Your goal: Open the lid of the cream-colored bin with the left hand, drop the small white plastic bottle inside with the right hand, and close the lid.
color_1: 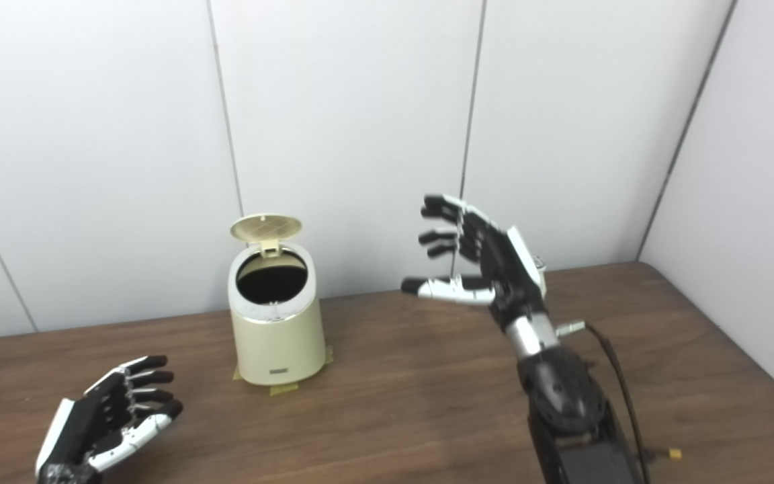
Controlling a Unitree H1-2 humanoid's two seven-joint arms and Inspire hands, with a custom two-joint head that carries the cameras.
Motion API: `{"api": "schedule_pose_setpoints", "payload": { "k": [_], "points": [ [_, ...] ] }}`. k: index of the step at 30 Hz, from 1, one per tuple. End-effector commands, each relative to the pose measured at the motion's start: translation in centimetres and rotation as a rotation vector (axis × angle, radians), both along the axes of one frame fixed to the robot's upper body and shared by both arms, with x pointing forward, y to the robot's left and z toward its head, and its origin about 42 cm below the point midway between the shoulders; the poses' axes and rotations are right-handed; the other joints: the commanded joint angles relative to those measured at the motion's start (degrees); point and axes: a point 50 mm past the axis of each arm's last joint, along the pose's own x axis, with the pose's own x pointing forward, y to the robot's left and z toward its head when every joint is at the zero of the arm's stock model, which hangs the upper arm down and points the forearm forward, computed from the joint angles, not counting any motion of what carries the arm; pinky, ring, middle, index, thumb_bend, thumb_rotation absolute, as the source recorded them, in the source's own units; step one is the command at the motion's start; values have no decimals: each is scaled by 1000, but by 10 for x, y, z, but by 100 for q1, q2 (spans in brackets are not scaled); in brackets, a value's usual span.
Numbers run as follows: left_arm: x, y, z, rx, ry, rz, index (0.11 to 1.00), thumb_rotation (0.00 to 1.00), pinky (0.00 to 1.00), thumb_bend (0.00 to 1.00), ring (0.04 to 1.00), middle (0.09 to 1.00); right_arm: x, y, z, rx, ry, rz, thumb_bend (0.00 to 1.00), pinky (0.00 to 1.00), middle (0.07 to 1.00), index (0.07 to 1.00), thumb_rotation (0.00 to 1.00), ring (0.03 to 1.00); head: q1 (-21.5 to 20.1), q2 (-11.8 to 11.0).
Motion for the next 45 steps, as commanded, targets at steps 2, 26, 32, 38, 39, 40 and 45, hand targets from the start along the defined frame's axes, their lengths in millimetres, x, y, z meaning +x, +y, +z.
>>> {"api": "schedule_pose_setpoints", "payload": {
  "k": [2,26,32,38,39,40,45],
  "points": [
    [13,10,20,9,-87,-11,769,120,520,623,636,718,13,-24,39,-60,-50,-83,850,595,741,756,184,648,-144,-83],
    [18,19,25,-169,-53,-79,763,196,543,645,652,730,13,-137,-2,-120,307,-328,916,923,998,1000,353,972,-696,-130],
    [18,20,25,-182,-63,-94,751,167,522,644,645,726,10,-141,-28,-40,362,-314,915,980,978,1000,318,980,-694,-97],
    [18,23,26,-201,-62,-88,736,160,499,669,625,713,5,-145,-52,-30,402,-300,832,842,975,1000,267,933,-647,-54],
    [18,23,26,-201,-62,-89,736,164,492,675,621,710,4,-146,-56,-24,407,-295,833,862,980,1000,267,941,-635,-44],
    [18,23,26,-200,-61,-89,735,168,488,681,618,709,3,-146,-59,-19,409,-291,833,878,981,1000,265,948,-635,-44],
    [18,24,27,-195,-69,-90,738,176,488,695,610,701,0,-144,-70,16,423,-290,802,899,967,981,212,937,-607,4]
  ]
}}
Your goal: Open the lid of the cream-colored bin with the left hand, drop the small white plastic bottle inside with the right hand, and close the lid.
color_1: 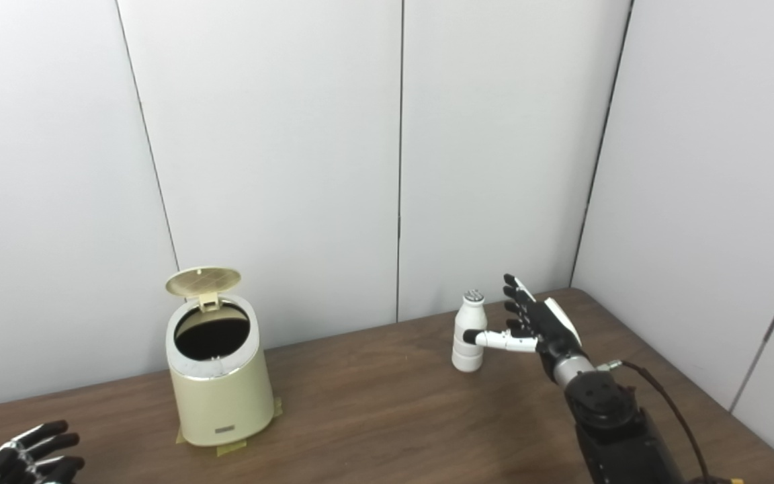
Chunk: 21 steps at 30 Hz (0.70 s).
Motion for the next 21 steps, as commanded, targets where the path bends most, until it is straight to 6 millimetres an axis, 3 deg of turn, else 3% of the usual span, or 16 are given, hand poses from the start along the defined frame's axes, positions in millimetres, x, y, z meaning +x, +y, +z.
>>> {"api": "schedule_pose_setpoints", "payload": {
  "k": [1,3,8,15,21],
  "points": [
    [11,0,24,7,-89,-15,739,178,489,700,610,701,9,-2,32,-15,-122,7,798,917,964,976,198,944,-10,3],
    [11,0,25,11,-90,-13,738,173,487,692,607,700,9,-3,28,-2,-117,2,798,948,960,963,178,955,-11,19],
    [9,-2,28,2,-82,-12,740,136,497,656,624,711,10,-2,23,-4,-103,-14,785,894,949,947,155,918,-12,25],
    [9,-5,31,4,-78,-13,763,114,528,618,651,735,18,-3,17,-5,-99,-20,831,901,919,910,174,915,47,89],
    [6,-9,36,6,-82,-14,759,80,522,598,640,727,26,1,13,-25,-100,-25,818,830,857,869,150,847,86,128]
  ]
}}
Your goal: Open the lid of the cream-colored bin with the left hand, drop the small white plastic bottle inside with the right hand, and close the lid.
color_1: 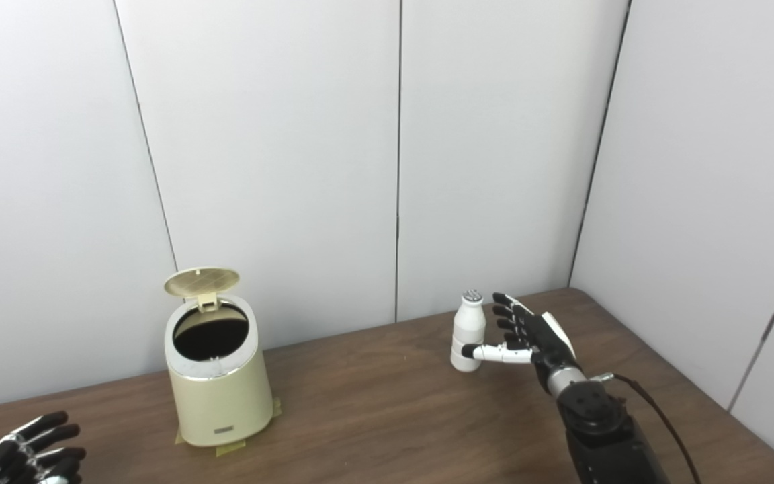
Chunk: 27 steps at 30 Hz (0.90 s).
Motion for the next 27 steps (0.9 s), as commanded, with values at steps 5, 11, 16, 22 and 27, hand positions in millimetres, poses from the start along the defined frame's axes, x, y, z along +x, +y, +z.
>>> {"api": "schedule_pose_setpoints", "payload": {
  "k": [5,11,16,22,27],
  "points": [
    [7,-5,25,-16,-61,-15,768,85,523,603,669,745,21,3,31,-48,-119,32,815,808,857,864,142,854,27,20],
    [4,-7,31,61,-56,11,773,51,543,602,697,754,26,11,32,-56,-97,27,826,825,868,870,166,866,61,52],
    [2,-9,34,74,-49,21,787,2,552,575,695,763,28,15,33,-50,-97,31,785,804,867,871,122,855,68,64],
    [2,-9,35,74,-54,13,795,0,549,542,692,769,31,17,28,-46,-108,23,800,725,857,863,125,821,70,79],
    [1,-8,35,84,-57,12,803,0,556,525,694,770,31,24,25,-83,-197,-46,637,462,617,666,10,525,91,130]
  ]
}}
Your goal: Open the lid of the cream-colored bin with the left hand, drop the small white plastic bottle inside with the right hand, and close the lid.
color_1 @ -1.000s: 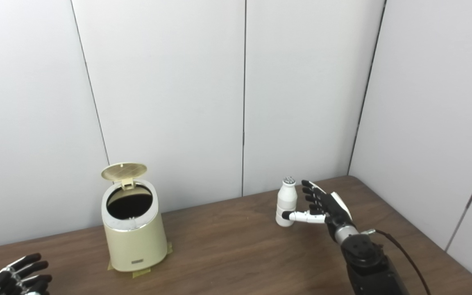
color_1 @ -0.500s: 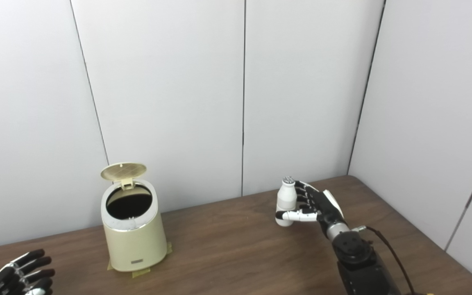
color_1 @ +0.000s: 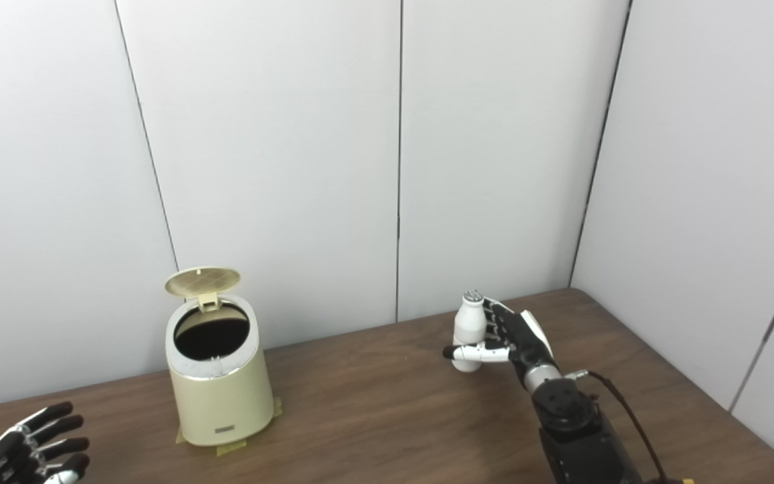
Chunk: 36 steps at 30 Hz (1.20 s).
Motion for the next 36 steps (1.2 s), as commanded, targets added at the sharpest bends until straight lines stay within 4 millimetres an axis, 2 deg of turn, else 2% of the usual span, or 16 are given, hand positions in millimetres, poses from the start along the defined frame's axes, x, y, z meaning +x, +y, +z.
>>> {"api": "schedule_pose_setpoints", "payload": {
  "k": [1,5,8,16,20,25,31,36],
  "points": [
    [4,-1,22,9,-80,-13,806,0,558,520,697,772,13,0,32,-62,-151,-27,561,399,541,599,4,440,-6,11],
    [4,-1,23,13,-78,-9,802,0,567,526,702,773,14,1,32,-151,-209,-63,513,325,472,554,0,373,-15,25],
    [4,-2,24,13,-79,-12,796,0,557,515,702,772,13,2,36,-185,-251,-75,514,353,476,542,0,389,-3,43],
    [5,-3,24,26,-84,-18,800,0,558,512,697,774,8,5,47,-142,-333,-34,514,341,493,522,0,389,98,52],
    [5,-5,23,35,-90,-20,797,0,555,517,695,774,4,16,58,-201,-383,18,513,332,489,528,0,383,239,30],
    [5,-8,22,42,-92,-25,815,0,565,501,715,793,-1,59,87,-210,-479,140,515,322,489,524,0,394,427,-4],
    [9,-11,13,70,-103,-28,797,0,539,549,682,770,1,114,119,-255,-551,271,514,315,482,536,0,388,818,3],
    [11,-13,4,84,-96,-24,778,0,529,600,656,748,16,155,124,-200,-576,351,515,323,484,536,0,391,1111,-2]
  ]
}}
